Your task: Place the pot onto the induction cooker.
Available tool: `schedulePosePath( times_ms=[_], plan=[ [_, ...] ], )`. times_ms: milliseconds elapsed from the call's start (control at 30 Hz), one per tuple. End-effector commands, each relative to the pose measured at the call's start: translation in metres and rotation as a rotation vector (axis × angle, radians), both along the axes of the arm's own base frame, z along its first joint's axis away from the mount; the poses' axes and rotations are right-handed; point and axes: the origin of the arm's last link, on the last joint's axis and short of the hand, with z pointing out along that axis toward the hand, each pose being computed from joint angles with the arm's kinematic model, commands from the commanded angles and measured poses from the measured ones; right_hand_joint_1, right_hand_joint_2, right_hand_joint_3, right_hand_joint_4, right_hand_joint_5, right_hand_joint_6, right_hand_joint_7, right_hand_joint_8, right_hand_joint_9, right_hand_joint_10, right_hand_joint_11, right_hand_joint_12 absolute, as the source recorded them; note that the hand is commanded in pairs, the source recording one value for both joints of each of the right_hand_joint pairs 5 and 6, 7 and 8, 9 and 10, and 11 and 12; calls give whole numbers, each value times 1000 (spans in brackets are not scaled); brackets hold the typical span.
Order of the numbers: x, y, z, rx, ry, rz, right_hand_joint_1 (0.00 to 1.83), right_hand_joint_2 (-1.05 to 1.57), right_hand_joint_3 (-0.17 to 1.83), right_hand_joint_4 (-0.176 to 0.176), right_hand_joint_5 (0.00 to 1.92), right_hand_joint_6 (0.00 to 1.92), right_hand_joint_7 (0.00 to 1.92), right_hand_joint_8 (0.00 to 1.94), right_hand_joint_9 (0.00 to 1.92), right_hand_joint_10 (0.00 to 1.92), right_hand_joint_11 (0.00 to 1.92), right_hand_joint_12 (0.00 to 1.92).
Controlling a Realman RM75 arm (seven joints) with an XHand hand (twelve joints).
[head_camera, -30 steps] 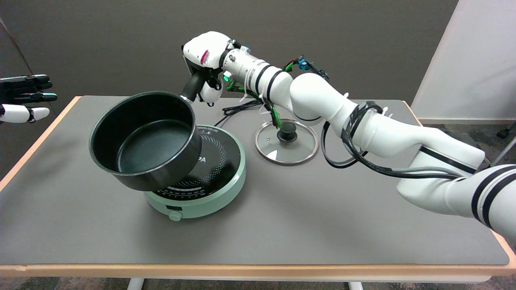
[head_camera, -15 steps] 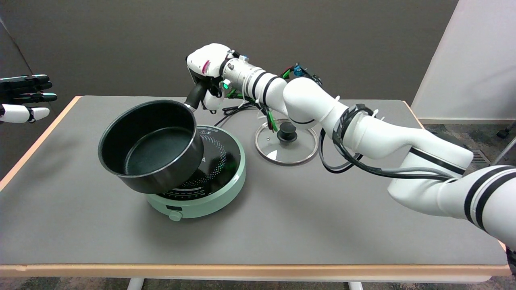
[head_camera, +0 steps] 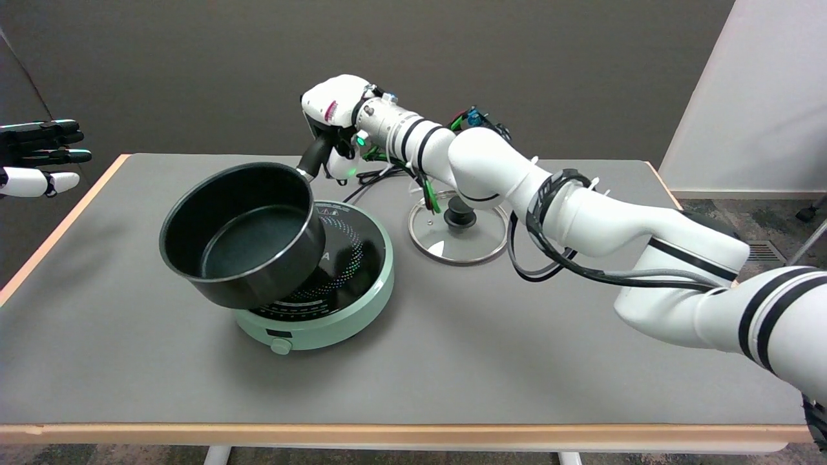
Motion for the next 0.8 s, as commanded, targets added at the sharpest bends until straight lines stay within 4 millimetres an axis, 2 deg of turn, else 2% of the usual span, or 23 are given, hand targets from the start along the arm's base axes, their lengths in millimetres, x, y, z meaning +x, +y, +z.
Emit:
schedulePosePath(
  times_ms=[33, 267, 400, 600, 700, 800],
  plan=[
    [12, -11, 16, -223, -73, 73, 1079, 605, 1551, -32, 1920, 1920, 1920, 1920, 1920, 1920, 1920, 1920],
    [5, -9, 53, -450, -149, 67, 1093, 586, 1537, -32, 1920, 1920, 1920, 1920, 1920, 1920, 1920, 1920],
    [3, 0, 61, -541, -141, 74, 1097, 586, 1528, -31, 1920, 1920, 1920, 1920, 1920, 1920, 1920, 1920],
    [2, 27, 61, -609, -142, 91, 1112, 562, 1545, -31, 1920, 1920, 1920, 1920, 1920, 1920, 1920, 1920],
    [0, 47, 64, -634, -145, 102, 1118, 552, 1556, -30, 1920, 1920, 1920, 1920, 1920, 1920, 1920, 1920],
    [7, 67, 61, -637, -148, 125, 1129, 531, 1578, -30, 1920, 1920, 1920, 1920, 1920, 1920, 1920, 1920]
  ],
)
